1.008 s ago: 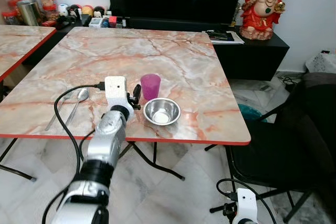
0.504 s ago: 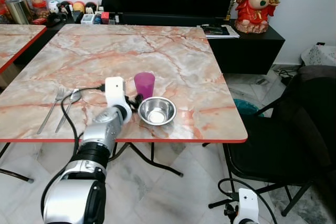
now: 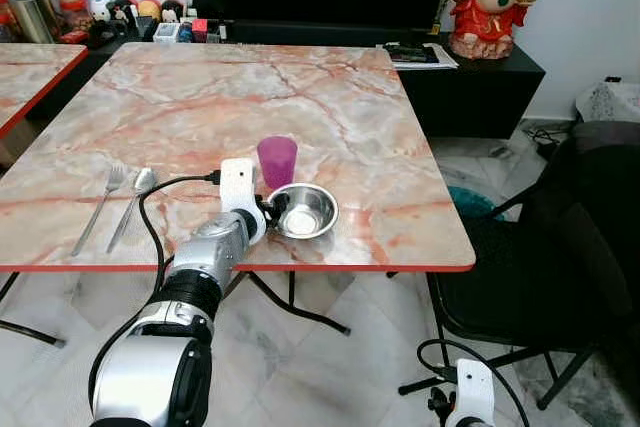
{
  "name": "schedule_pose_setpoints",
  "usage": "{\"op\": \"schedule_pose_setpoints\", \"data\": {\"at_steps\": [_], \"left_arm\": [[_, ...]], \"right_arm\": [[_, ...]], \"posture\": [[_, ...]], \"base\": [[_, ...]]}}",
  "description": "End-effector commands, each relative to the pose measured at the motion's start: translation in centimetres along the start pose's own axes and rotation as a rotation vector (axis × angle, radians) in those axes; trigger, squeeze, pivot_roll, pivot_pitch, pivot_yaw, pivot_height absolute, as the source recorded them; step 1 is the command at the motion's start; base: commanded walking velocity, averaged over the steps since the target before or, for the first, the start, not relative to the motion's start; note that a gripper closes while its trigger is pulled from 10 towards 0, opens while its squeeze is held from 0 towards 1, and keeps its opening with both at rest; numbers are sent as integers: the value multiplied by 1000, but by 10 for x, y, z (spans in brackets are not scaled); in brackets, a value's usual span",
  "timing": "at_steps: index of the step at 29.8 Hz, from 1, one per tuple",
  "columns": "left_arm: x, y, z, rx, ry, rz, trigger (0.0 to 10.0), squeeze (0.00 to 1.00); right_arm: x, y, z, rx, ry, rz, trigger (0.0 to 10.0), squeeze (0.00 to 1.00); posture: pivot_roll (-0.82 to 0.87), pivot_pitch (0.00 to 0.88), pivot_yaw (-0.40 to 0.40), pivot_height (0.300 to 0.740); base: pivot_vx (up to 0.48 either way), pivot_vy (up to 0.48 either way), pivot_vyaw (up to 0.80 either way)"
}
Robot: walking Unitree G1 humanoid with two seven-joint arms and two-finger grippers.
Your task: Setting the table
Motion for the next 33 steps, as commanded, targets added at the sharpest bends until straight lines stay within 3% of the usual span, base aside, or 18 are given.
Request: {"op": "schedule_pose_setpoints", "data": {"at_steps": [1,14,15,16,33], "left_arm": [[-6,2,-5,-11,24,47,10000,0],[-22,3,-8,5,13,109,10000,0],[-23,3,-7,10,6,113,7922,0],[-23,3,-7,13,2,114,0,0],[-22,3,0,61,-19,112,0,0]], "right_arm": [[4,0,-4,-15,12,-13,10000,0],[3,0,-1,-11,28,-15,10000,0],[3,0,-1,-10,29,-15,10000,0],[3,0,-1,-10,29,-15,10000,0],[3,1,0,-8,29,-13,10000,0]], "posture": [[-89,0,-35,736],[-96,0,-24,736],[-96,0,-23,736],[-96,0,-23,736],[-88,0,-28,736]], "base": [[0,0,0],[0,0,0],[0,0,0],[0,0,0],[0,0,0]]}}
Point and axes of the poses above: a point about 5 cm out from each wrist's last joint towards the gripper, its own y axis pointing out of the wrist towards the gripper, its own x axis along the axis of the wrist's last joint, z = x × y, the point moved 1 cm from there along y, pointing out of the wrist towards the gripper, and after that the axes turned 2 degrees about -y, right-handed, at the moved point
